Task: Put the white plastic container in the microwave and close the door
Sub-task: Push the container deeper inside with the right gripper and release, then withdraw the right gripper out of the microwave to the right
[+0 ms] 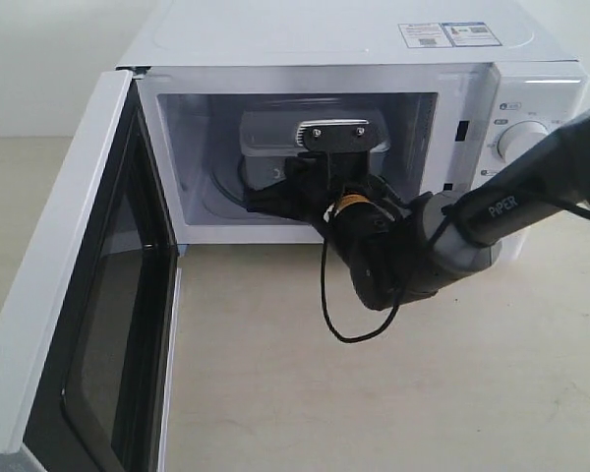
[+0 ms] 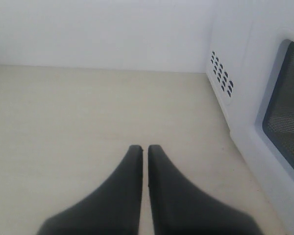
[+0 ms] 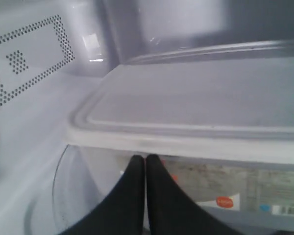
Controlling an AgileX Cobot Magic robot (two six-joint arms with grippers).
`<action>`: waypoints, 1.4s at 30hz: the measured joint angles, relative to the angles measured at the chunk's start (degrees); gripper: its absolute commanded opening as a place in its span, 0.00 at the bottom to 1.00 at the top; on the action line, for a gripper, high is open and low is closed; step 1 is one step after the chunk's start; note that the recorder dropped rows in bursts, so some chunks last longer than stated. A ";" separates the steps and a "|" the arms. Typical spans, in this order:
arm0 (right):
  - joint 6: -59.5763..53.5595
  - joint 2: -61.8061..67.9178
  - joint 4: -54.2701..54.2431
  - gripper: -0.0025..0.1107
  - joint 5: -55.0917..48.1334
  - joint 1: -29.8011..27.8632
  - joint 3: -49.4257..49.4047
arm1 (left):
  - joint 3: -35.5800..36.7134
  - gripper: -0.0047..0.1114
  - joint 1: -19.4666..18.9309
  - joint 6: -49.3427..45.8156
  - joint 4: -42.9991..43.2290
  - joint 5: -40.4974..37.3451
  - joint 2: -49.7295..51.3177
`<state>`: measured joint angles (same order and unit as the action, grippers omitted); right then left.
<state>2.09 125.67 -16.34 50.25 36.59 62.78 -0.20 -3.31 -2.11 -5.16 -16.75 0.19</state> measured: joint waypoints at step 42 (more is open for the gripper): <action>-2.97 -82.61 -1.52 0.02 -86.16 2.14 -36.18 | 0.00 0.08 0.00 0.00 0.00 0.00 0.00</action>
<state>-0.89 43.06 -17.86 -35.91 38.74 26.60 -0.20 -3.31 -2.11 -5.16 -16.75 0.19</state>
